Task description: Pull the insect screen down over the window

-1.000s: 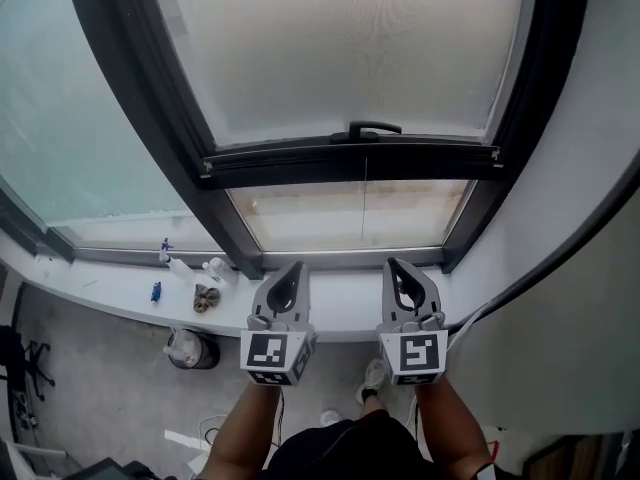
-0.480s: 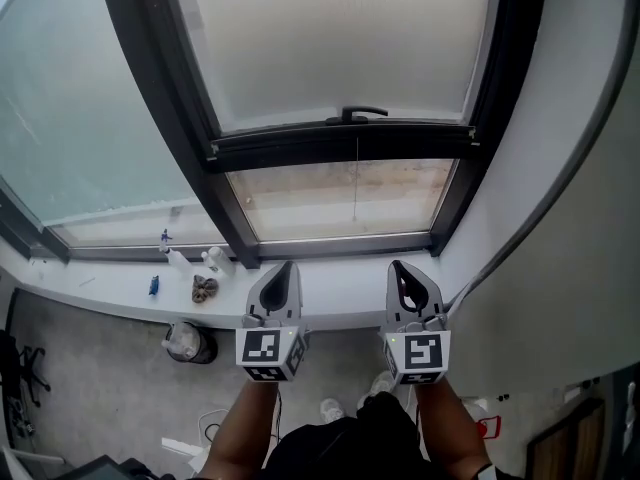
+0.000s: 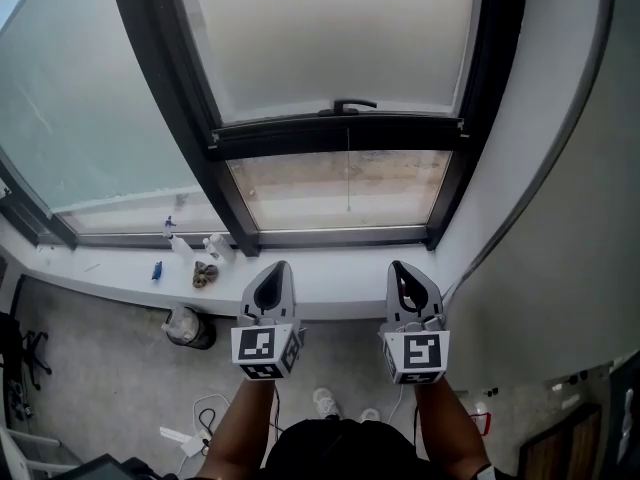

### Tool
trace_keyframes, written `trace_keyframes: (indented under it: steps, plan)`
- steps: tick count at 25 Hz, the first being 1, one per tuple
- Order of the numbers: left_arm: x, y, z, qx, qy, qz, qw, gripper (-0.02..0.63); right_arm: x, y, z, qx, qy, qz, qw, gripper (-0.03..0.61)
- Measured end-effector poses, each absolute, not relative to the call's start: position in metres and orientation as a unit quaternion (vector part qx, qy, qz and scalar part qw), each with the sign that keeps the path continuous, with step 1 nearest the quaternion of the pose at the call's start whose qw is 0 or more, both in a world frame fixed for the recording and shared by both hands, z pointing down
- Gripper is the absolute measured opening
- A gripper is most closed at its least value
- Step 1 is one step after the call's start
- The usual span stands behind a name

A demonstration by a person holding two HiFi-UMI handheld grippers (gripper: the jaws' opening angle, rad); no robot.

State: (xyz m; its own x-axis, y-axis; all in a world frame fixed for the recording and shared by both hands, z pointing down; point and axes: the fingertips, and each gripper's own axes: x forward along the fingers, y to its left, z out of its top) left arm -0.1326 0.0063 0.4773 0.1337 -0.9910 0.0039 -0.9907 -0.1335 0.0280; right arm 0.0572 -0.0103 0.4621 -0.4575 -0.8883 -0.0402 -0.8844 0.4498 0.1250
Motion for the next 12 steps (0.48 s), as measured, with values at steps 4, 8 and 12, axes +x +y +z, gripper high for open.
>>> trace_keyframes:
  steps: [4,8,12]
  plan:
    - [-0.108,0.035,0.481,0.747,-0.665,0.003,0.011,0.003,0.085,0.009,0.461,0.517,-0.852,-0.077,0.026,0.003]
    - [-0.095,0.057,0.486,0.742,-0.67,-0.001,0.017,0.003,0.102,0.028,0.466,0.514,-0.855,-0.07,0.018,0.003]
    - [-0.085,0.072,0.487,0.745,-0.667,0.009,0.011,0.003,0.109,0.046,0.469,0.514,-0.855,-0.069,0.019,0.003]
